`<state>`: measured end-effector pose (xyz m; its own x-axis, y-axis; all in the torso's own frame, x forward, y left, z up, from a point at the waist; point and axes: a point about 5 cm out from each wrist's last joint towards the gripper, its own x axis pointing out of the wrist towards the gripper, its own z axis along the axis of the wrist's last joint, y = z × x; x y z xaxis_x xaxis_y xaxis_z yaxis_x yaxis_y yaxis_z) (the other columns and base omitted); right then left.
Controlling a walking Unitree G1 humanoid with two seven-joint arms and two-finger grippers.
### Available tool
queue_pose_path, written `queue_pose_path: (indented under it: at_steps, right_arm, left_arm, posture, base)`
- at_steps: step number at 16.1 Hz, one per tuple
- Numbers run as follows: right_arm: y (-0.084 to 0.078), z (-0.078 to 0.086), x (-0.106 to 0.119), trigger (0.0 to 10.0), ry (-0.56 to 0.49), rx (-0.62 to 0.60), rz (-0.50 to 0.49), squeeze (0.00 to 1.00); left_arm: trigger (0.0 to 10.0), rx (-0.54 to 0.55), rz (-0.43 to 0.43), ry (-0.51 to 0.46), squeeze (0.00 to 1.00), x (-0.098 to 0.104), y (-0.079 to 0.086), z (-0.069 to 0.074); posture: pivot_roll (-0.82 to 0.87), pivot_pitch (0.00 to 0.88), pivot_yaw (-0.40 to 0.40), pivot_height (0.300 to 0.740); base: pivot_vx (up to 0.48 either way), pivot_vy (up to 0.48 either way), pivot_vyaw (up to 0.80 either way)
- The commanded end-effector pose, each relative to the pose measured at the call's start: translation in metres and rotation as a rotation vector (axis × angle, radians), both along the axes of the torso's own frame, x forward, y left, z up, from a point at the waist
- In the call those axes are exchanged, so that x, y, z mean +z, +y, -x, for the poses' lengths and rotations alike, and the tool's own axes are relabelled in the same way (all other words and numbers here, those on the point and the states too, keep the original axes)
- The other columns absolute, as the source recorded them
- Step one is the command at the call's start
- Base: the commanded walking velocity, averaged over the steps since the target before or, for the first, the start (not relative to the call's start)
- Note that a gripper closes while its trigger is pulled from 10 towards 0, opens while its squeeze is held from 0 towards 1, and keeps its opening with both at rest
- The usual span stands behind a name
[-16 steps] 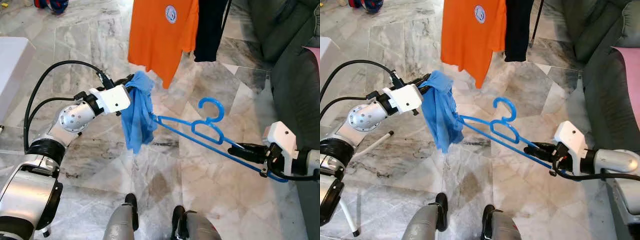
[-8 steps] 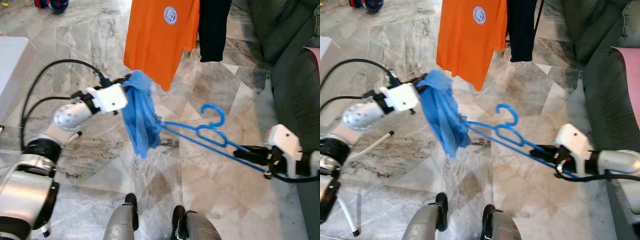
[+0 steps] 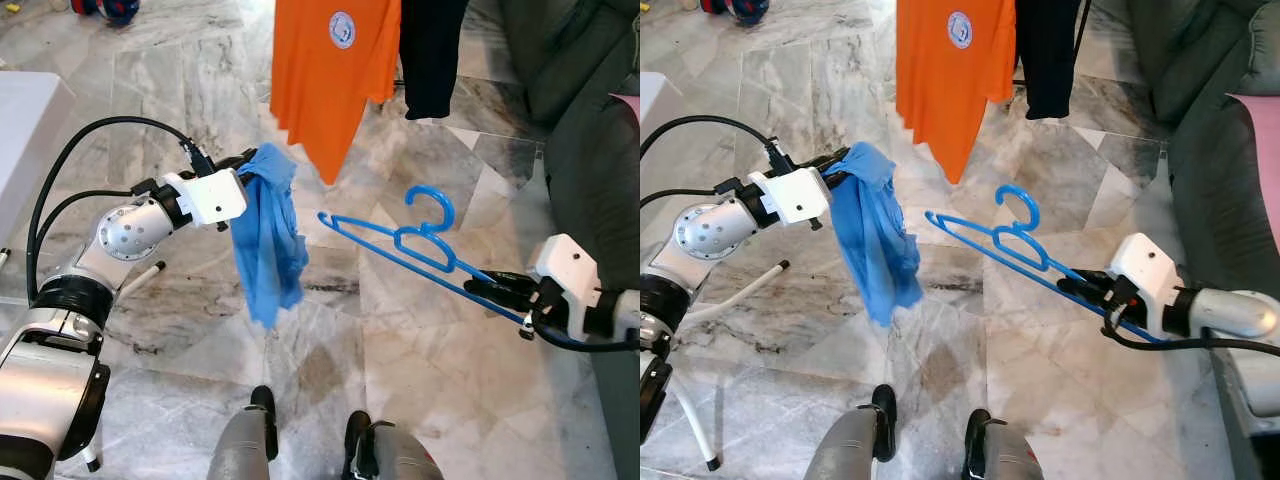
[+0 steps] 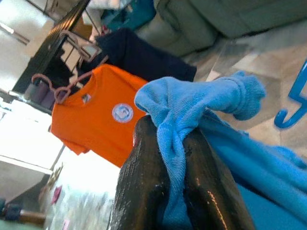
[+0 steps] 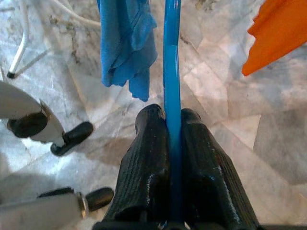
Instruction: Hang hanger
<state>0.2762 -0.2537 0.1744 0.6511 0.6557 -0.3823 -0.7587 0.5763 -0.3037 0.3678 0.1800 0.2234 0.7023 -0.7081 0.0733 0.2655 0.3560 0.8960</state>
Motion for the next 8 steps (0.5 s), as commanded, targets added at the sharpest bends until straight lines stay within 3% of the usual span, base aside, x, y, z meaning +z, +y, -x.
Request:
queue_pose_path:
  at_steps: [1, 8]
  right_arm:
    - [0.0012, 0.0006, -0.0027, 10.0, 0.003, 0.008, 0.003, 0.0]
    - [0.011, 0.003, -0.0021, 10.0, 0.044, 0.079, -0.061, 0.0]
  left_arm:
    - [10.0, -0.041, 0.008, -0.021, 0.0, 0.0031, -0.0011, 0.0045]
    - [10.0, -0.117, 0.075, -0.008, 0.0, 0.0103, -0.0094, 0.0089]
  posture:
    - [0.08, 0.346, 0.02, 0.74]
    - [0.08, 0.364, 0.023, 0.74]
  base:
    - [0.0, 0.0, 0.0]
    - [0.0, 0.0, 0.0]
